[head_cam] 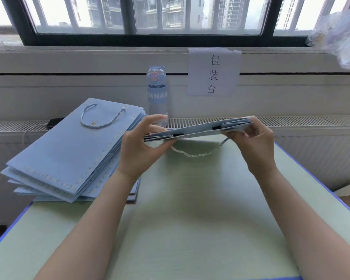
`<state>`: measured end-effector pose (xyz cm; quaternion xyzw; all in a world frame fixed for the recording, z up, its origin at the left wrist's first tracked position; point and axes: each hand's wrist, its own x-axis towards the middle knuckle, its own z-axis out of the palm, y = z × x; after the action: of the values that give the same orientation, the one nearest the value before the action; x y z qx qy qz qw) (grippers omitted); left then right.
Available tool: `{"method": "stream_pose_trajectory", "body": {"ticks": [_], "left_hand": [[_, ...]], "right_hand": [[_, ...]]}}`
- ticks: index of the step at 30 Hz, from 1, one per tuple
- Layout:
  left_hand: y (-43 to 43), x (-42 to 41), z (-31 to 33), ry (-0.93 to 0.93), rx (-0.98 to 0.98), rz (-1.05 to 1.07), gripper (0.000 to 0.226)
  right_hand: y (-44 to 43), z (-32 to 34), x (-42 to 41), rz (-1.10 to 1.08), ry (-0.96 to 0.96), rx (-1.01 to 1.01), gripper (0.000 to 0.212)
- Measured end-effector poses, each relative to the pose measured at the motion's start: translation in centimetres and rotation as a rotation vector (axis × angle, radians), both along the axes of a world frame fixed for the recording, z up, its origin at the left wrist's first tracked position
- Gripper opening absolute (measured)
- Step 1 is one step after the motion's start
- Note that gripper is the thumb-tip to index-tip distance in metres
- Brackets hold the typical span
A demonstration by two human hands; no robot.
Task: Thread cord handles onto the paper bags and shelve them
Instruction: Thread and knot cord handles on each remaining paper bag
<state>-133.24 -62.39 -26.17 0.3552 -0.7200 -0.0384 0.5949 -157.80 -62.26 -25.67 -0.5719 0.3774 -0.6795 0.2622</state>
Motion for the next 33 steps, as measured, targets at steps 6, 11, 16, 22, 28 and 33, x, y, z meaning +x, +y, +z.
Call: {"method": "stream_pose_trajectory", "body": {"ticks": [6, 11, 16, 22, 28, 33], "left_hand": [[0.3, -1.2, 0.2, 0.347, 0.257, -0.173, 0.052], [0.0, -2.1, -0.6, 0.39, 0.388, -0.259, 0.043], [1.3, -2.7, 1.1, 0.398, 0.358, -0.209, 0.033], [4.3, -1.9, 5.4, 0.532, 0.151, -0.138, 0.027], [4.0, -1.3, 6.2, 0.665, 0.228, -0.212, 0.021], [1.4, -2.3, 2.8, 0.604, 0.439, -0.196, 0.02]], "right_hand": [[0.3, 0.6, 0.8, 0.06, -0.219, -0.028, 0.021], [0.4, 0.6, 1.1, 0.058, -0.293, 0.009, 0.019], [1.2, 1.3, 1.3, 0.071, -0.279, -0.025, 0.011], [3.6, 3.6, 1.8, 0.118, -0.148, -0.158, 0.009], [2.9, 2.8, 2.0, 0.15, -0.075, 0.065, 0.018], [1.9, 2.1, 1.4, 0.185, -0.185, 0.214, 0.012]]}}
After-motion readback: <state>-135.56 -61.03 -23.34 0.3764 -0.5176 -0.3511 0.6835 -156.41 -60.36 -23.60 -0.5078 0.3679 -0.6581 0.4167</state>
